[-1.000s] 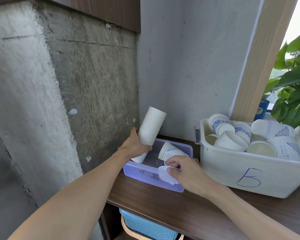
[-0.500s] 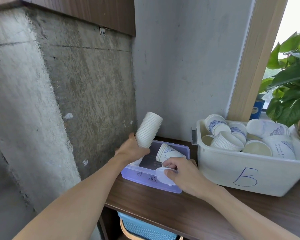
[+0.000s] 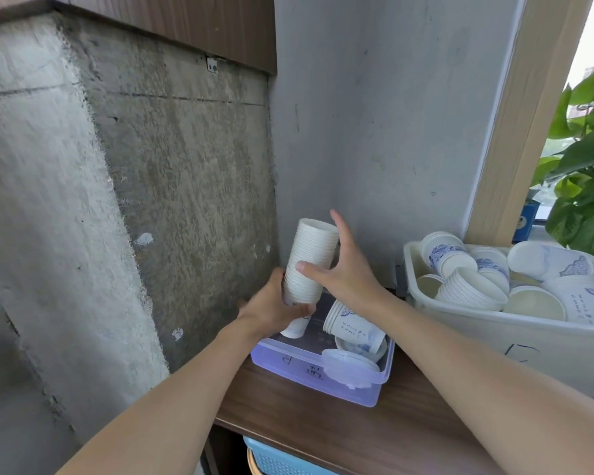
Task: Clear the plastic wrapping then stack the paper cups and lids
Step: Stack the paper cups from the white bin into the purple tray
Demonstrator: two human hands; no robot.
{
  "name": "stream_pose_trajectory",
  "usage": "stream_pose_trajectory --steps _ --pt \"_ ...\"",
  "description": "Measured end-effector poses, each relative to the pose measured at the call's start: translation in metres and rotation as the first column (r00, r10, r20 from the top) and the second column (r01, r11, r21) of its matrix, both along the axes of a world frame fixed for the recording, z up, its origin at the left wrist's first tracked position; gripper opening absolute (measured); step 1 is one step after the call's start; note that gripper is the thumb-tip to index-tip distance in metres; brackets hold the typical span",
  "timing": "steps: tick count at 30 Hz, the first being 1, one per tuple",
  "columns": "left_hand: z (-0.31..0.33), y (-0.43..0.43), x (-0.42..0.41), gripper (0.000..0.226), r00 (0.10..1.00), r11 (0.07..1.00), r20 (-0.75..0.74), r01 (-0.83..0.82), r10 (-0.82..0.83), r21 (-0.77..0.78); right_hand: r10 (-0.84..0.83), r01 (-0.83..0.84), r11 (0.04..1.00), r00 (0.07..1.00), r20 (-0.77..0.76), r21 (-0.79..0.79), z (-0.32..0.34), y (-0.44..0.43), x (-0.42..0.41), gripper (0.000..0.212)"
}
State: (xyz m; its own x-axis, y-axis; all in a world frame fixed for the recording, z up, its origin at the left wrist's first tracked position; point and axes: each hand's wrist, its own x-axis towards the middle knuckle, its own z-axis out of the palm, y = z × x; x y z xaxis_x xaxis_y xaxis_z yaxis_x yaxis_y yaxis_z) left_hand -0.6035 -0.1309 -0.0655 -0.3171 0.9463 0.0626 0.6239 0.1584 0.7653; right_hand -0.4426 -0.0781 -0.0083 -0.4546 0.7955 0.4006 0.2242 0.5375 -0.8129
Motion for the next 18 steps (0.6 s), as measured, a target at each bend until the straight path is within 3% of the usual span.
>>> stream_pose_trajectory --steps 5,11,13,15,18 --pt "0.007 -0.005 0.015 0.077 0.982 0.997 -0.169 -0.081 0.078 -0.011 -0.083 0.083 0.996 0.996 -0.022 0.032 -0.009 0.014 -0.024 0.056" --pt "0.004 -0.004 0.015 0.071 0.974 0.972 -0.064 -0.211 0.218 0.109 0.075 -0.075 0.993 0.997 0.005 0.094 -0.006 0.016 -0.032 0.045" --pt "0.006 -0.004 0.017 0.069 0.967 0.965 -0.072 -0.237 0.246 0.114 0.081 -0.083 0.992 0.996 0.028 0.091 -0.005 0.017 -0.028 0.052" --pt "0.006 -0.004 0.019 0.066 0.958 0.963 -0.117 -0.25 0.26 0.096 0.131 -0.134 0.99 0.99 0.058 0.039 -0.006 0.016 -0.023 0.072" --pt "0.008 -0.006 0.023 0.064 0.95 0.958 -0.135 -0.273 0.283 0.086 0.105 -0.101 0.995 0.964 0.244 -0.029 -0.012 0.012 -0.006 0.086"
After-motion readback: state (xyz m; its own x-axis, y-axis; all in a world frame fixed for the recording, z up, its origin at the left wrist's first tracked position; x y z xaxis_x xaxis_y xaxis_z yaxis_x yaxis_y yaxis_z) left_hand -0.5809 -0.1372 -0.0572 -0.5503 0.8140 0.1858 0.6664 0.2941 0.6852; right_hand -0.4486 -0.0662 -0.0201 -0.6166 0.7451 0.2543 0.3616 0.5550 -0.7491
